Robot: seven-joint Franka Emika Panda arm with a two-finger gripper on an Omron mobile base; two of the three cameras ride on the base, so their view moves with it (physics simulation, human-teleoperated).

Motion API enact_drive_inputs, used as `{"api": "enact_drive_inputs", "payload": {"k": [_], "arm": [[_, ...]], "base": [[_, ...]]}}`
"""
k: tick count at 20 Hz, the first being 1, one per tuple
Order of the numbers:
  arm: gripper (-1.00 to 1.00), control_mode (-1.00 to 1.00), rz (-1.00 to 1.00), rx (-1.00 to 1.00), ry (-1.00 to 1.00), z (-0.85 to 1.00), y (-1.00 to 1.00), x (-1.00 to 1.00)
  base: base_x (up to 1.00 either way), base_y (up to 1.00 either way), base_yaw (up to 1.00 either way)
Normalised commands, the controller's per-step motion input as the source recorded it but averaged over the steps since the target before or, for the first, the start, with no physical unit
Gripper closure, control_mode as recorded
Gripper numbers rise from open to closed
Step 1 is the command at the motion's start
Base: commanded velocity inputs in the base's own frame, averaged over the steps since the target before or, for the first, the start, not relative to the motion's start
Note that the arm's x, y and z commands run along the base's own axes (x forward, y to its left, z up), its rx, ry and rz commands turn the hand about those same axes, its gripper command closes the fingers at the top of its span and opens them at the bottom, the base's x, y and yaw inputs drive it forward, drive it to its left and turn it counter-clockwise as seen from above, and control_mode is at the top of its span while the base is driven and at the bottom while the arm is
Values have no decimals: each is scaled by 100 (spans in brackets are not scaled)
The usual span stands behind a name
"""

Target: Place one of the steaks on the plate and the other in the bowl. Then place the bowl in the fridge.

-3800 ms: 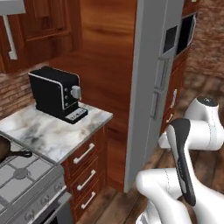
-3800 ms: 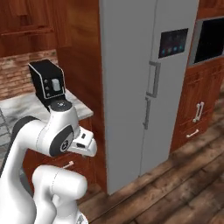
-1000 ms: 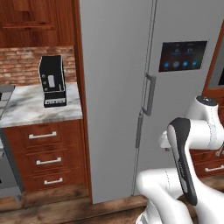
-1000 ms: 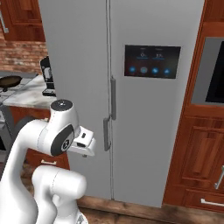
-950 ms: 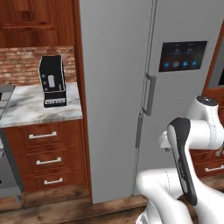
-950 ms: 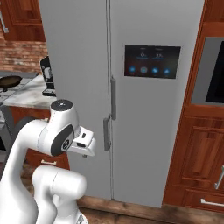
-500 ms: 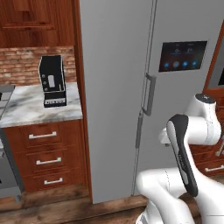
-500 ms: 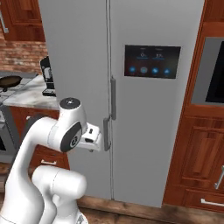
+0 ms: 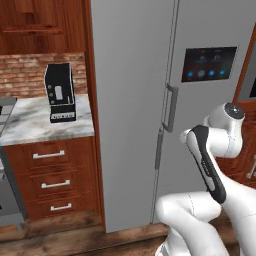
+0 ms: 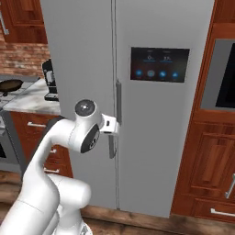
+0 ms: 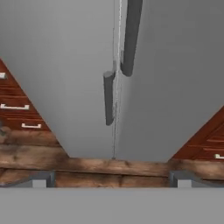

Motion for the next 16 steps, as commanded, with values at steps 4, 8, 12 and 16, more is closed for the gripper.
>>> {"api": "enact_drive_inputs", "payload": {"k": [4, 8, 12, 16], "arm": [[-100, -100, -14, -15, 11, 75, 9, 72], [-100, -100, -15, 0, 0, 6, -9, 39], [-100, -100, -5, 7, -12, -13, -8, 25], [-100, -100, 0, 4, -6, -2, 0, 40]], "base": [[0, 0, 0], [0, 0, 0], [0, 0, 0], [0, 0, 0]]}}
